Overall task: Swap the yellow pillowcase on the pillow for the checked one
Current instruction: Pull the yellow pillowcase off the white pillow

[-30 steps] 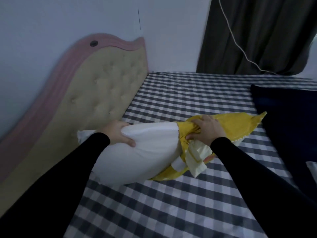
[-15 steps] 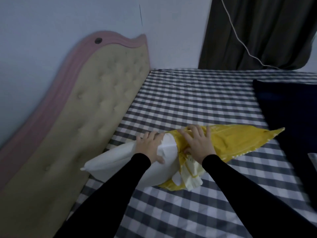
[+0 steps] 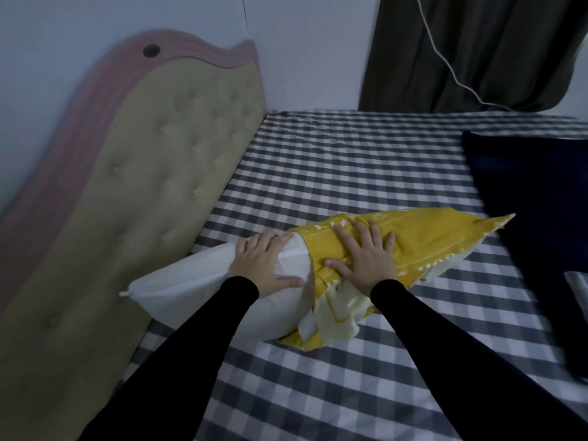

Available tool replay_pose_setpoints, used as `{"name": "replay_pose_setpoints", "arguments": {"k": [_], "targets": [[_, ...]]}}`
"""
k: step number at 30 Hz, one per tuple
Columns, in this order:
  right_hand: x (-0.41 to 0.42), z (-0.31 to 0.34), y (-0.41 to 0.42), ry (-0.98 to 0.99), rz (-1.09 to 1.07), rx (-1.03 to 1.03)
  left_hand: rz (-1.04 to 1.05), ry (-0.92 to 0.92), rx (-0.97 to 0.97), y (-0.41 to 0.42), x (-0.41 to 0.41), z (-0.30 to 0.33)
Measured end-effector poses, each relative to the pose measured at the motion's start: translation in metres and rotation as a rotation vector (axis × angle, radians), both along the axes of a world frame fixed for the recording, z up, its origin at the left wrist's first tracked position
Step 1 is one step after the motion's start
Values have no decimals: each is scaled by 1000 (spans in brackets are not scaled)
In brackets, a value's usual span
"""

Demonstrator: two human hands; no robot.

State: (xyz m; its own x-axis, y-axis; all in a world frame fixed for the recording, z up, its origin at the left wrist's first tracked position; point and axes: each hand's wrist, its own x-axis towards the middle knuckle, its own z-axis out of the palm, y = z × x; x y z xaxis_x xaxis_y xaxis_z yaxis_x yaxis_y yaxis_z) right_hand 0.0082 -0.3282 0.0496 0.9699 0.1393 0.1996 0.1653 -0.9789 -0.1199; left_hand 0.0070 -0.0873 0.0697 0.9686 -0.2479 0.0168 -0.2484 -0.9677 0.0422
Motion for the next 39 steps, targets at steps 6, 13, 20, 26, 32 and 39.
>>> {"name": "replay_pose_setpoints", "arguments": {"k": [6, 13, 20, 26, 32, 39], "targets": [[17, -10, -3, -52, -29, 33, 29, 108, 34, -13, 22, -4], [19, -4, -32, -238, 107, 64, 11, 186, -147, -11, 37, 17], [15, 37, -58, -455, 46, 59, -8, 136, -254, -13, 45, 75], [-8, 81, -87, -472, -69, 62, 15, 61, -364, -3, 46, 109], [-33, 92, -113, -369, -158, 26, 44, 122, -328, -24, 34, 85], [-65, 34, -113, 95, -292, -24, -60, 49, 71, -79, 18, 22]]}}
